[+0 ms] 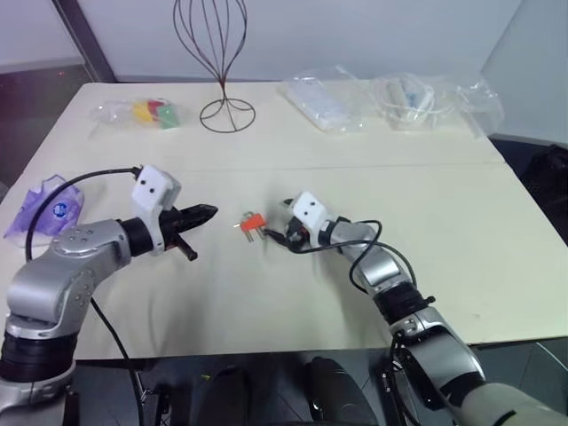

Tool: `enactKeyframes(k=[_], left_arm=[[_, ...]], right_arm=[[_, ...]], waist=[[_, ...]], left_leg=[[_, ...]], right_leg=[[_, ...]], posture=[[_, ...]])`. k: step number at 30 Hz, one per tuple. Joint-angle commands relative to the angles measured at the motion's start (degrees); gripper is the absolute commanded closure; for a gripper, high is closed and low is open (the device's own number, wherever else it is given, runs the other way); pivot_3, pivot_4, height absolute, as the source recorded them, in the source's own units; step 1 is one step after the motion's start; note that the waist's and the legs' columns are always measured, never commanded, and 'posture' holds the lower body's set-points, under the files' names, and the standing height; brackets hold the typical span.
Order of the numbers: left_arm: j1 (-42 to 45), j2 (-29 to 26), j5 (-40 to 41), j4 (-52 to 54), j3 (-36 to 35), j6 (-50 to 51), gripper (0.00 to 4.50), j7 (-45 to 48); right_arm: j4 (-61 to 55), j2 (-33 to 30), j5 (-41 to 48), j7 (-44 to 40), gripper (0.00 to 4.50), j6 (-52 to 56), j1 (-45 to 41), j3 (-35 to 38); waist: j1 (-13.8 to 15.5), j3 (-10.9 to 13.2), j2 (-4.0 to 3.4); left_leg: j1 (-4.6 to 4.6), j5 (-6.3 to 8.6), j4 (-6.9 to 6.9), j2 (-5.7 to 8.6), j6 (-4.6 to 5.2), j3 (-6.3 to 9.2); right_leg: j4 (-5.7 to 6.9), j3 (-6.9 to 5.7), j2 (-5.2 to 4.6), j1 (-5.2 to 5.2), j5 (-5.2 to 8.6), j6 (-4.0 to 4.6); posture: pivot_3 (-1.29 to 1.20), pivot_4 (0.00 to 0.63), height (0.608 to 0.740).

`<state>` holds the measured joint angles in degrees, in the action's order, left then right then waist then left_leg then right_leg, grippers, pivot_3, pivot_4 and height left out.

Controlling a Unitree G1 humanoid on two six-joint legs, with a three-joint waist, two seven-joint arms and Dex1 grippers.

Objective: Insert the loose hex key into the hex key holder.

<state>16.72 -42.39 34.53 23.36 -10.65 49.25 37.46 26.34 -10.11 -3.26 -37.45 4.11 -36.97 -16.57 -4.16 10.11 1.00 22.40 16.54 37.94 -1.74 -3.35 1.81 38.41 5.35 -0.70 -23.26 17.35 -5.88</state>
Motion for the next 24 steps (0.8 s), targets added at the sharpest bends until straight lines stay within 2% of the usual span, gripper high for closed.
enactKeyframes(k=[1,9,16,24], left_arm=[[0.0,-0.7,0.9,2.0,-2.2,-0.1,4.5,-0.3],[-0.3,-0.4,1.0,2.5,-2.2,-0.1,4.5,-0.9],[0.3,-0.1,0.6,1.4,-1.3,-0.8,4.5,-1.1],[0.8,0.0,-0.1,0.3,-0.5,-2.0,4.5,-0.8]], right_arm=[[-0.6,1.9,-0.1,-1.7,0.07,-0.2,0.0,-1.9],[-1.3,3.4,-0.5,-2.4,0.07,0.3,0.0,-2.7],[5.8,3.5,-0.3,-2.9,0.07,-1.1,-4.1,-1.1],[10.9,3.8,0.9,-10.0,0.07,-1.1,-7.6,-1.5]], waist=[[0.1,0.0,0.0],[0.1,0.0,0.0],[0.0,0.0,0.0],[0.1,0.0,0.0]], left_leg=[[0.0,0.0,0.0,-0.01,0.0,0.0],[0.0,0.0,0.0,-0.02,0.0,0.01],[-0.01,0.0,0.0,0.0,-0.01,0.0],[-0.02,0.0,0.01,0.0,-0.01,0.0]], right_leg=[[0.01,0.0,0.0,0.0,0.0,0.0],[0.01,-0.01,-0.02,0.0,0.0,0.0],[0.02,0.0,-0.02,0.0,0.0,0.0],[0.04,-0.01,-0.03,0.01,0.0,0.01]], posture=[[0.0,0.15,0.74],[0.0,0.15,0.74],[0.0,0.15,0.74],[0.0,0.15,0.74]])
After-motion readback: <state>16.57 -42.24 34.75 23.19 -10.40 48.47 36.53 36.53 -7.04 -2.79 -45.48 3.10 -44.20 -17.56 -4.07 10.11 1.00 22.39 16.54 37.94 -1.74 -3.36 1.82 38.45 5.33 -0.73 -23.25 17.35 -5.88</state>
